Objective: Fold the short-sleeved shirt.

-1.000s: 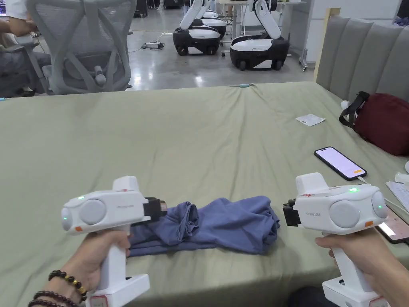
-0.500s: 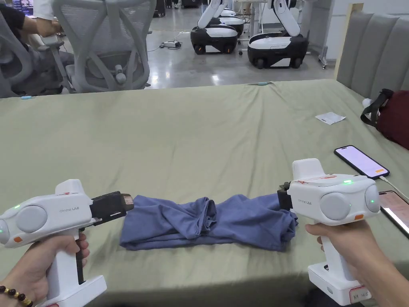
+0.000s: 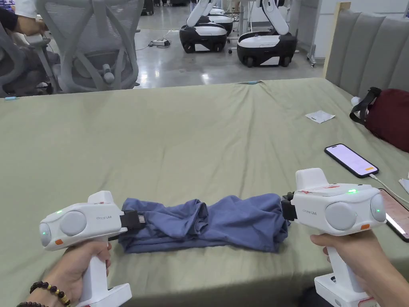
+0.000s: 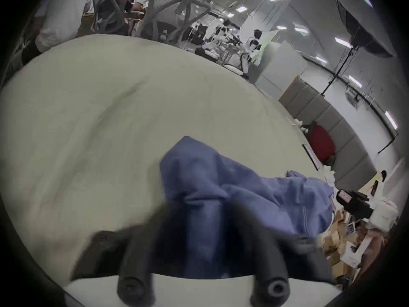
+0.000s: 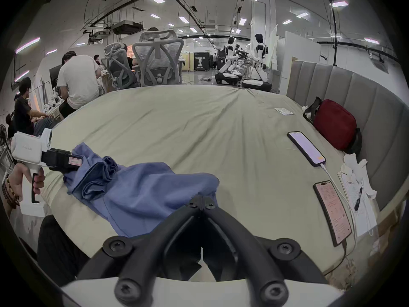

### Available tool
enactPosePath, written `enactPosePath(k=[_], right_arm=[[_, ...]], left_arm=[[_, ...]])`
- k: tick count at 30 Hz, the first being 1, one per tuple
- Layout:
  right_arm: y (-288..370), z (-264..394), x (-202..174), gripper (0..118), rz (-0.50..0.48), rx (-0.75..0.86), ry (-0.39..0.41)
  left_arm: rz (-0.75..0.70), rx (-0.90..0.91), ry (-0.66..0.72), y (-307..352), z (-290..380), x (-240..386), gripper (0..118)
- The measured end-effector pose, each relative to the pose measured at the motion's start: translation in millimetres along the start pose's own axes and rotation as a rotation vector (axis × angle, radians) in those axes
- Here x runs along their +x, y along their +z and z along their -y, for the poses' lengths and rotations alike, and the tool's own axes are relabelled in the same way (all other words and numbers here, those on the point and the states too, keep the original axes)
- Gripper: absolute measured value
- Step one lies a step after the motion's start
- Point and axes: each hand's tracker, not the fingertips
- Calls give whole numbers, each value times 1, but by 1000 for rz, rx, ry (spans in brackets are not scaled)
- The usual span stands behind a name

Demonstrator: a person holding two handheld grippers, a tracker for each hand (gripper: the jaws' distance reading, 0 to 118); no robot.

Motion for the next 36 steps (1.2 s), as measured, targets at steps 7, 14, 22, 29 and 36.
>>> enactPosePath(k=[7,14,22,29,36], right_arm=[[-2,1,-1,0,-5,-2,-11],[-7,-1,-15,0,-37,3,-8],[-8,0,-21,0,-61,0,3],[-3,5,-5,0,-47,1,-25],[13,16,24,0,-24,-4,-73]], left_arm=[[-42,74,80,36,-10,-49,12],[-167,112,145,86,-10,-105,12],[-49,174,24,109,-19,-35,12],[161,154,-121,92,-24,71,12],[238,-24,-210,2,-2,153,12]])
